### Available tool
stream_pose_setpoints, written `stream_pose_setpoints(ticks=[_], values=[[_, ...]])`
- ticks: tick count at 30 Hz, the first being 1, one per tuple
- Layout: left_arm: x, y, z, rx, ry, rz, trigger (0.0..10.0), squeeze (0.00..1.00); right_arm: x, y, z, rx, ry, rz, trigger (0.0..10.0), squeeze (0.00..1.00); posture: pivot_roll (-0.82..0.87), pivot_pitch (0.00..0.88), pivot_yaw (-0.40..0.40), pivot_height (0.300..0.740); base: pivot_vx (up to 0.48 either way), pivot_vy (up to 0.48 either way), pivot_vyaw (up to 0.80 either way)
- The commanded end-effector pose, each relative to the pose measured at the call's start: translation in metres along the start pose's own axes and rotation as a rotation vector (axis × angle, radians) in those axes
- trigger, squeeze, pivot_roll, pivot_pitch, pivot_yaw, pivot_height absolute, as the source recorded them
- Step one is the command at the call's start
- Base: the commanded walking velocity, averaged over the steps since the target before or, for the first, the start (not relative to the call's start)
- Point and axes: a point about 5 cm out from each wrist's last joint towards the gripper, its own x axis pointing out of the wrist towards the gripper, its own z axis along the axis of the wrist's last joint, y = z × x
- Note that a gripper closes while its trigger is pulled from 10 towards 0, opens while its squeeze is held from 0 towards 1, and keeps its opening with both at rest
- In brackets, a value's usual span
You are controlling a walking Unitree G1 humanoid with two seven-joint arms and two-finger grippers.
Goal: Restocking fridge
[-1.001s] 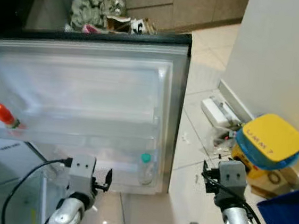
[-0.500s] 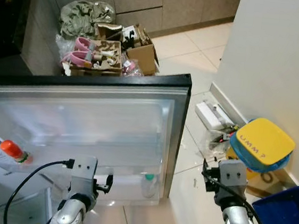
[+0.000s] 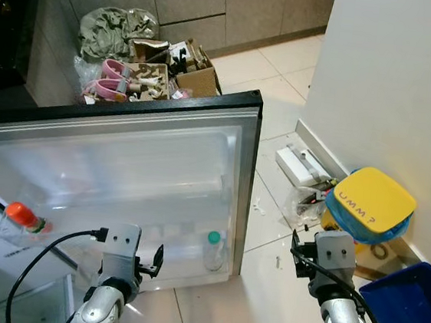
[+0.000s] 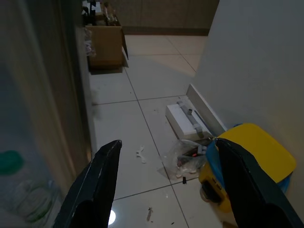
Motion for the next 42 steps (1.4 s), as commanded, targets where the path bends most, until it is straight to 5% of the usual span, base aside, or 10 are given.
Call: stream_pose_setpoints(ticks=[1,18,42], values=[[-0.004,0.001,-0.005,0.006,0.014,0.008,10.0,0.00,-0.005,0.004,-0.008,0.008,0.029,0.018,10.0,0.00,-0.26,0.198,0.071,0.707,0.000,0.000,0.00],[-0.005,-0.009,-0.006,0.040,0.005,-0.031,10.0,0.00,-0.005,0.006,-0.008,0.007,0.029,0.033,10.0,0.00,-0.26,0.200,0.069,0.707,0.000,-0.129,0.00],[-0.001,-0.007,-0.008,0.033,0.029,-0.002,10.0,0.00,-0.006,0.007,-0.008,0.012,0.033,0.033,10.0,0.00,-0.26,0.207,0.073,0.707,0.000,-0.473,0.00]])
